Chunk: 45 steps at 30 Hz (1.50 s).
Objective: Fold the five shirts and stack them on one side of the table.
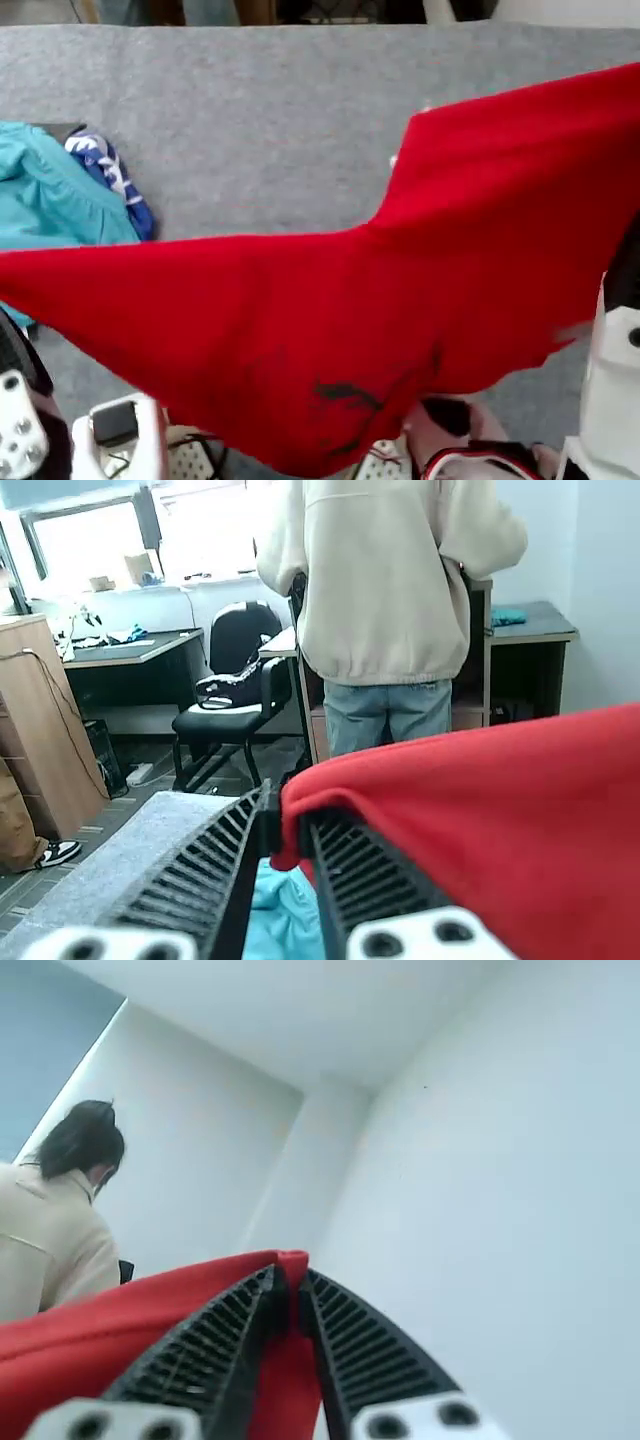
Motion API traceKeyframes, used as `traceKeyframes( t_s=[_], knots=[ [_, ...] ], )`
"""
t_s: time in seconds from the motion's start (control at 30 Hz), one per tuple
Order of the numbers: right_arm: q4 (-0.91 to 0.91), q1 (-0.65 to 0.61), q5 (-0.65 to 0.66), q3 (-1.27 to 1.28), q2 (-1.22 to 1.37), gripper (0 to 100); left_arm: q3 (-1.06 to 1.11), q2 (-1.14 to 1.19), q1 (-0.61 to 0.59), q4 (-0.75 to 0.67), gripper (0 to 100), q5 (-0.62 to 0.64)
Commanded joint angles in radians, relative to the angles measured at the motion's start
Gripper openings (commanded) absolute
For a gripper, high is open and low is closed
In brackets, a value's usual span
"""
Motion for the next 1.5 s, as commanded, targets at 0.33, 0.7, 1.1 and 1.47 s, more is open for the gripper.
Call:
traceKeyframes(
  t_s=[0.33,0.7,1.1,1.47],
  knots=[
    [-0.026,-0.009,0.118,0.601,-0.059,1.4,0.526,-0.133,-0.005,-0.216,3,0.086],
    [-0.667,-0.123,0.121,1.148,0.148,1.4,1.29,0.118,0.074,-1.39,3,0.153],
    [-0.557,-0.137,0.12,0.657,0.593,1.4,0.743,0.683,0.124,-1.324,3,0.124],
    [0.095,-0.138,0.123,0.26,0.8,1.4,0.705,0.784,0.14,-0.904,3,-0.002]
  ],
)
